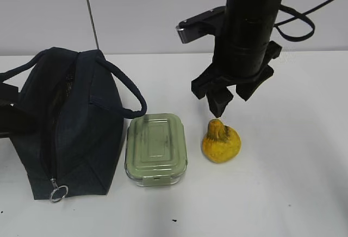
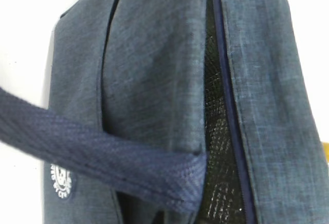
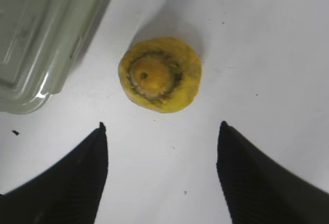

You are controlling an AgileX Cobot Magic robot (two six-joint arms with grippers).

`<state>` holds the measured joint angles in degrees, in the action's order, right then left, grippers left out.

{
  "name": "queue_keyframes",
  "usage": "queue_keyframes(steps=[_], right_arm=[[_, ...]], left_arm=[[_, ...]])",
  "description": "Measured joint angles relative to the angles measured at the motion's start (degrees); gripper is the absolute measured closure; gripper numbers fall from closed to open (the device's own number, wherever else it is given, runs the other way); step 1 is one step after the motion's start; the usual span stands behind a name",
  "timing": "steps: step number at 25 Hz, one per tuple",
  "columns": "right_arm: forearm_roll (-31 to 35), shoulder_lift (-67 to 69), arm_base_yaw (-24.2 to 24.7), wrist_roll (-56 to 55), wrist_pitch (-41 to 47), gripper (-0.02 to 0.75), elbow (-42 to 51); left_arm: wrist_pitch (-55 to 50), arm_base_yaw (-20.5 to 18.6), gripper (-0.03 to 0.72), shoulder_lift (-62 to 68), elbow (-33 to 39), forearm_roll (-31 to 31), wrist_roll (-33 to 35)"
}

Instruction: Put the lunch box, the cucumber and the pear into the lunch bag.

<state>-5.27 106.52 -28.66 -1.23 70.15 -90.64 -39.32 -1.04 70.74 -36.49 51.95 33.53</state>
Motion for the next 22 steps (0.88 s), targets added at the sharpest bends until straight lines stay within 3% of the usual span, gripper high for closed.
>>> queue_keyframes(steps=[13,17,22], right_arm=[[2.07,9.15,0.0,1.23,-5.65,0.234,1.14],[0.48,11.03,0.0,1.23,-6.39,0.297,0.99],[-0.67,11.48,0.0,1.23,-6.39,0.431,-0.06]], left_arm=[[0.0,0.0,0.704,0.0,0.0,0.0,0.0],[0.0,0.0,0.704,0.0,0.0,0.0,0.0],[0.0,0.0,0.704,0.0,0.0,0.0,0.0]])
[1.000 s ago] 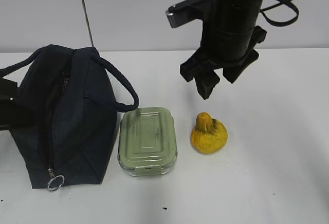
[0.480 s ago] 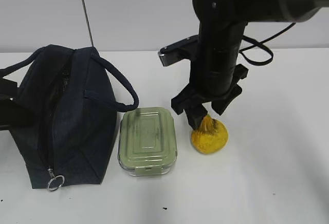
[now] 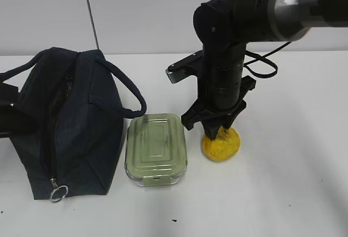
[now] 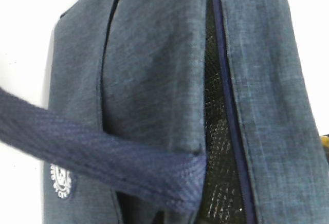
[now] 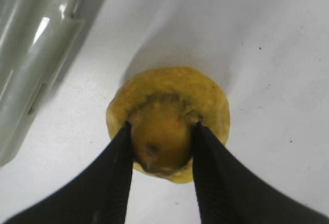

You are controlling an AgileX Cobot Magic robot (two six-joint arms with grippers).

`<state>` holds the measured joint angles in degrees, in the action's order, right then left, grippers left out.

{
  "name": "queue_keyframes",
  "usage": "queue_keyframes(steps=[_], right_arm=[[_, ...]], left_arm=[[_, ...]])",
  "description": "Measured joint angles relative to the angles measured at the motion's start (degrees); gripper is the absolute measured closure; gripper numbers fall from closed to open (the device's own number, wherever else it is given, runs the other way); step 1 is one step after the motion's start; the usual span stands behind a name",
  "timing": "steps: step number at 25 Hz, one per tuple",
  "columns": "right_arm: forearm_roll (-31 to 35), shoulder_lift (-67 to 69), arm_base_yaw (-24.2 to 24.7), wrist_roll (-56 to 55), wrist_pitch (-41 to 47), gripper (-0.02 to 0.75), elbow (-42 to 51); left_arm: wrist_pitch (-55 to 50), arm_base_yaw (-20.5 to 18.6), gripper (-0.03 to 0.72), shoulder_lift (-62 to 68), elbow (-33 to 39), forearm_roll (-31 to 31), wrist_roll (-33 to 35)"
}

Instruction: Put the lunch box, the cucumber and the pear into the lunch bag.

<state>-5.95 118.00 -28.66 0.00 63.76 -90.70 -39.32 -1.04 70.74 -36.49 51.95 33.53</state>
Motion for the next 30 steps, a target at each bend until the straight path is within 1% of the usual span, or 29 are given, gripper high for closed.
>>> queue_keyframes(steps=[2,5,12,16,19,20,23,26,28,30], right_arm=[[-0.32,0.27,0.0,0.0,0.0,0.476,-0.5],[-0.7,0.55,0.0,0.0,0.23,0.504,-1.6],[-1.04,0.04,0.0,0.0,4.18,0.512,-7.4],[-0.68,-2.84,0.0,0.0,6.2,0.514,-13.22],[1.16,-4.28,0.0,0.0,6.74,0.514,-17.92],[2.22,-4.64,0.0,0.0,6.74,0.514,-19.3],[8.16,-4.95,0.0,2.08,7.32,0.514,-24.25],[17.18,-4.95,0.0,5.58,7.12,0.514,-27.08],[24.63,-4.95,0.0,8.76,4.89,0.514,-27.71],[29.64,-4.95,-0.4,11.67,2.35,0.514,-27.8]], left_arm=[[0.0,0.0,0.704,0.0,0.0,0.0,0.0],[0.0,0.0,0.704,0.0,0.0,0.0,0.0],[0.0,0.0,0.704,0.0,0.0,0.0,0.0],[0.0,0.0,0.704,0.0,0.0,0.0,0.0],[0.0,0.0,0.704,0.0,0.0,0.0,0.0],[0.0,0.0,0.704,0.0,0.0,0.0,0.0],[0.0,0.0,0.704,0.0,0.0,0.0,0.0],[0.0,0.0,0.704,0.0,0.0,0.0,0.0],[0.0,0.0,0.704,0.0,0.0,0.0,0.0],[-0.04,0.0,0.704,0.0,0.0,-0.05,0.0]])
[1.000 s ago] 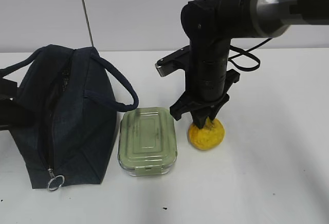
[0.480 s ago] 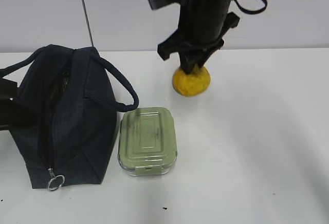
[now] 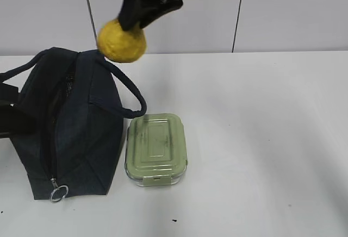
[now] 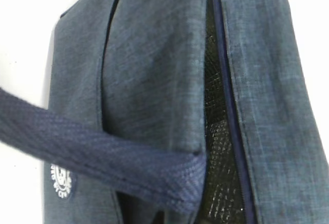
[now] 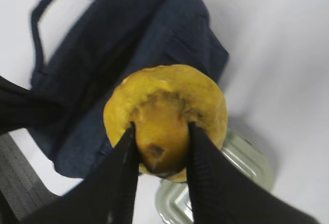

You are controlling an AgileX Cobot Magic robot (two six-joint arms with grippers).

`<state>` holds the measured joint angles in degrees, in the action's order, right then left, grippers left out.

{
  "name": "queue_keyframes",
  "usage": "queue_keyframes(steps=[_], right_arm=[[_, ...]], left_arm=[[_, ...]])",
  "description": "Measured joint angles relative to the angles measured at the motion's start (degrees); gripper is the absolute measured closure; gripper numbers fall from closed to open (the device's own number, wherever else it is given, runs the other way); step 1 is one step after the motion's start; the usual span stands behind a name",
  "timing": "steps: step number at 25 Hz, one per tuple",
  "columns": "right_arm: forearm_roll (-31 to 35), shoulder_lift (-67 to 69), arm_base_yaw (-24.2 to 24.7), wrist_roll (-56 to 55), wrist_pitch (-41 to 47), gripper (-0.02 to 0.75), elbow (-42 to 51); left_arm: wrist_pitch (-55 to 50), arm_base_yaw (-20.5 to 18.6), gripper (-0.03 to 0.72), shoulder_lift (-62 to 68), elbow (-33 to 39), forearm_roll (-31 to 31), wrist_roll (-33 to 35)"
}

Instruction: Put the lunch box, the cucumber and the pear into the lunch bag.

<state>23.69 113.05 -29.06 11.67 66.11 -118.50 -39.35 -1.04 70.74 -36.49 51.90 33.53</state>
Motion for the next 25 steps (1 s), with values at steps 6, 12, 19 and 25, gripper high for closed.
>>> queue_keyframes(steps=[6,12,19,25], right_arm=[[8.39,2.52,-3.2,6.41,-7.44,0.514,-0.28],[12.6,9.88,-4.79,10.0,-13.43,0.514,-0.28],[10.21,14.76,-4.79,10.35,-16.29,0.497,-0.28],[10.1,15.48,-4.79,10.35,-17.74,0.345,-0.28]], left_arm=[[-0.02,0.0,0.704,0.0,0.0,0.0,0.0],[-0.36,0.0,0.704,0.0,0.0,0.0,0.0],[-0.96,-0.02,0.704,0.0,0.0,0.05,0.0],[-1.8,-0.02,0.704,0.0,0.0,0.15,0.0]])
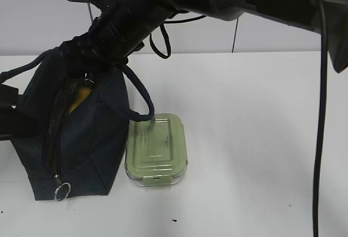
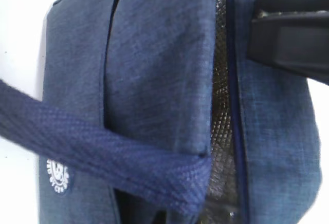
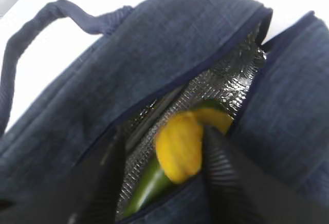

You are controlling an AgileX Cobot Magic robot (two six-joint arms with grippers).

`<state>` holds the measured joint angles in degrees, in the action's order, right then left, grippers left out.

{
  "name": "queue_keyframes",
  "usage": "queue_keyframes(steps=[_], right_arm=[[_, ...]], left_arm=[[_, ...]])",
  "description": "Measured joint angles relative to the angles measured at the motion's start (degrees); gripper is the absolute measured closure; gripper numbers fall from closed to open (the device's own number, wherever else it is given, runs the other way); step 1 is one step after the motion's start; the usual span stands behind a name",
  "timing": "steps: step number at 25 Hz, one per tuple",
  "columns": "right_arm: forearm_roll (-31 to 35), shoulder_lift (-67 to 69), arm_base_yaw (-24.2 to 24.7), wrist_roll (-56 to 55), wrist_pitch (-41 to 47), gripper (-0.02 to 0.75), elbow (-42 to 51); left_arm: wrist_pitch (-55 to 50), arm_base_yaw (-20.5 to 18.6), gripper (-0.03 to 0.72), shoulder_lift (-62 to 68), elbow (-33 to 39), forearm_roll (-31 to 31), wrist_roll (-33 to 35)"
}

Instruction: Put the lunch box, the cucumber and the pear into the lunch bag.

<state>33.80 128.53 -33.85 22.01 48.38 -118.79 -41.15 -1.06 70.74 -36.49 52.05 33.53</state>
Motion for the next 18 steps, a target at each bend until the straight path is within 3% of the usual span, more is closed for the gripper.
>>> queue_keyframes(steps=[3,7,13,18], right_arm=[[0.92,0.1,0.0,0.0,-0.06,0.272,-0.4],[0.79,0.04,0.0,-0.26,3.59,0.253,-2.99],[-6.93,0.04,0.84,-2.43,13.93,0.247,-8.71],[-17.85,0.04,1.85,-8.94,21.6,0.247,-11.92]], left_arm=[[-0.11,0.0,0.704,0.0,0.0,0.0,0.0],[-0.16,0.0,0.704,0.0,0.0,0.0,0.0],[-0.17,0.0,0.704,0.0,0.0,0.0,0.0],[-0.17,0.0,0.704,0.0,0.0,0.0,0.0]])
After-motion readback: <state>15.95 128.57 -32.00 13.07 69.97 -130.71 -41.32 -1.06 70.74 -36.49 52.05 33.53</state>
